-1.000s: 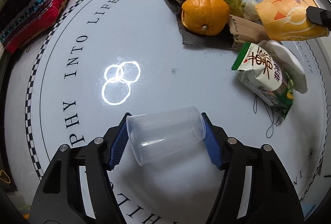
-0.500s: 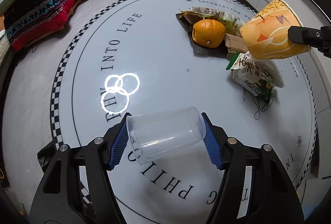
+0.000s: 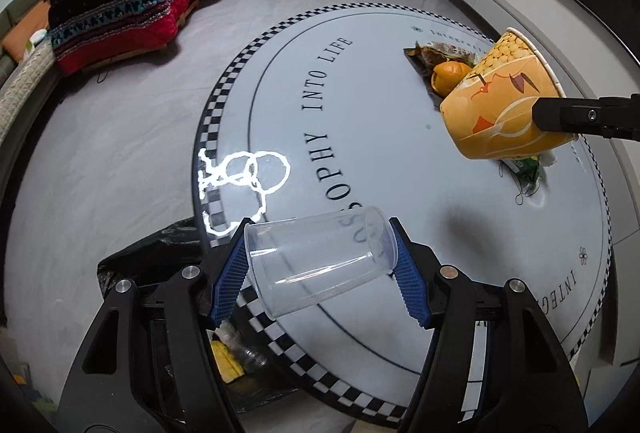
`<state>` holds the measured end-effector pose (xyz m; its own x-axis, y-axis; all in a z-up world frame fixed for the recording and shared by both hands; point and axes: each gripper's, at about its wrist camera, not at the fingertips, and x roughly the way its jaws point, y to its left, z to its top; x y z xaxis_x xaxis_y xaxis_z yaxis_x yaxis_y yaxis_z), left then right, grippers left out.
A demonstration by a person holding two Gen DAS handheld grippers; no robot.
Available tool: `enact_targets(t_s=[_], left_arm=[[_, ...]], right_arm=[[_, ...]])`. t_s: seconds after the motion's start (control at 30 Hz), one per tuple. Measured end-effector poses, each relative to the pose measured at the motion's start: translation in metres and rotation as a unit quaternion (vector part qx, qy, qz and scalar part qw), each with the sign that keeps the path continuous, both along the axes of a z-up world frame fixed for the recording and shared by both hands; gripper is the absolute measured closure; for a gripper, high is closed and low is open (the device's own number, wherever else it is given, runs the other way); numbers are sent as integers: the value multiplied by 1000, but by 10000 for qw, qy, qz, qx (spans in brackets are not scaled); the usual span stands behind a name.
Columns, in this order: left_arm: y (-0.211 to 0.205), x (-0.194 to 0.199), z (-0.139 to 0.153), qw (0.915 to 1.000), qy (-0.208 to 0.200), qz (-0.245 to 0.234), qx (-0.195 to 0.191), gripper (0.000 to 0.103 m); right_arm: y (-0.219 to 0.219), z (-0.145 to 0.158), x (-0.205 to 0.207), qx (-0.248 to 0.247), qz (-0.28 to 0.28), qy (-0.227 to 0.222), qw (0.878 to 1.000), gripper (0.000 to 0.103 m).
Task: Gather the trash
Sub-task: 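Carry both cups over the black bin and open both tools, then move both open tools back over the table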
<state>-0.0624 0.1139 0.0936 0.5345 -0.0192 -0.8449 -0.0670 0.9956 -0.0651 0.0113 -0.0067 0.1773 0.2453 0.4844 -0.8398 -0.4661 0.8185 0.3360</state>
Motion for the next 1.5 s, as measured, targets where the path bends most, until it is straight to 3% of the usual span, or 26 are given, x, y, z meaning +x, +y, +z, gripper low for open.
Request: enact_targets(t_s=[0.53,0.93,0.97,1.0,1.03,1.07,1.1,1.5], left_arm=[[93,-91,-8,9955,-87,943,-27,39],[162,-151,-60,9852,302,1675,-226,38],[166,-154,-63,9846,370,1692,-244,29],[170,-155,-69,9833,507,1735,-227,17],[174,-158,-70,9817,541,1818,-178,6],[178,-160,-71,9802,544,1901,-147,6],[181,-163,-73,9789,562,1955,-174,6],[191,-177,-75,9766,531,2060,-304,6]], right_arm=[[125,-6,-81,-152,1372,-5,9904,99],[226,-51,-131,-646,2312,391,9700,99],[234,-56,-134,-702,2388,502,9672,99],[241,-62,-134,-774,2404,605,9657,95],[249,-67,-133,-867,2366,653,9655,74],[253,-69,-133,-923,2336,640,9658,46],[256,-69,-133,-932,2311,602,9666,38],[246,-63,-139,-829,2295,469,9686,36]])
